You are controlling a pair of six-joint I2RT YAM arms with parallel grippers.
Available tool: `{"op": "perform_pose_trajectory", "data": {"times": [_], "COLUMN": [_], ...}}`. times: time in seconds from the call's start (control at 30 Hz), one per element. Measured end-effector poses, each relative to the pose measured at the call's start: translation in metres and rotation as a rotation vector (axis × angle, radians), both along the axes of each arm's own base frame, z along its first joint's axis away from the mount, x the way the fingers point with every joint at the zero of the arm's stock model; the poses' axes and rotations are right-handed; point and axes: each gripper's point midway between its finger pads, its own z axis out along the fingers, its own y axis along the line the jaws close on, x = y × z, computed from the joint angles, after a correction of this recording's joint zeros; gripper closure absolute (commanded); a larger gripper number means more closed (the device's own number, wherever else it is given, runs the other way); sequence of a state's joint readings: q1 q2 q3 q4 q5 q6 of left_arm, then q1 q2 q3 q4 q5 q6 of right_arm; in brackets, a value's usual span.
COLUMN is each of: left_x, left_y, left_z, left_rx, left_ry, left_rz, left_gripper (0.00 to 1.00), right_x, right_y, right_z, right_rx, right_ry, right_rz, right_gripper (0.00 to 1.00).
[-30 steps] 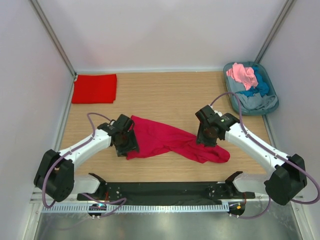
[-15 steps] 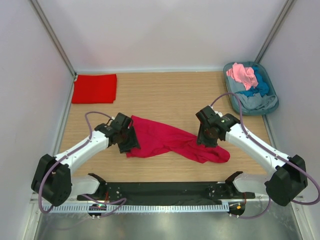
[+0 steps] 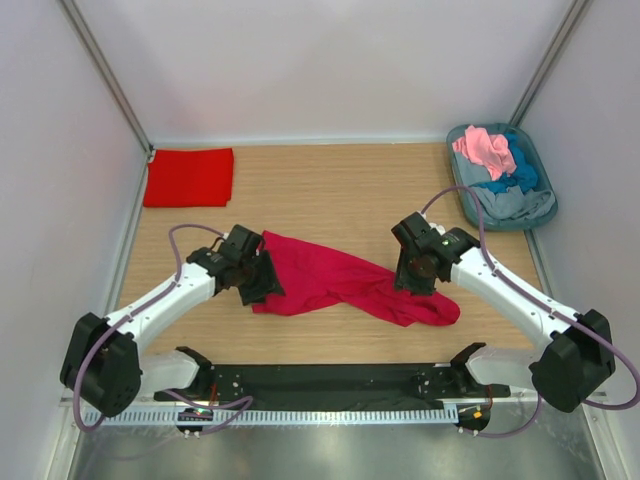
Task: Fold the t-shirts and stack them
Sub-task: Flatten the tshirt out
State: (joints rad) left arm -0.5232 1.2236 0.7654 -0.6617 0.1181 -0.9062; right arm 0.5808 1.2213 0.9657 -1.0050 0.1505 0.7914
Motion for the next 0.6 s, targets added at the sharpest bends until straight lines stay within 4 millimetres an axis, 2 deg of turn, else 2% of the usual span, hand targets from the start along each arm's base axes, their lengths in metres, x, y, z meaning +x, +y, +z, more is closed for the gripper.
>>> {"op": "perform_pose_trajectory", "data": {"times": [0.33,0.6], "left_x": [-0.002,-0.008], "left_y": [-0.008,-0.006], "left_z": [0.013,-0.003], "left_rx": [-0.072,-0.058], "left_ry": [-0.034,0.013], "left_rz": [-0.006,0.004], "left_gripper": [0.46,0.49], "right_x": [-0.001,-0.001], "right_y": [-0.001,-0.001], "right_z": [-0.002,-0.002], "right_rx": [-0.003,-0.002], "right_ry": [0.004,0.003], "right_rz": [0.000,0.000], "right_gripper": [0.57,0.57]}}
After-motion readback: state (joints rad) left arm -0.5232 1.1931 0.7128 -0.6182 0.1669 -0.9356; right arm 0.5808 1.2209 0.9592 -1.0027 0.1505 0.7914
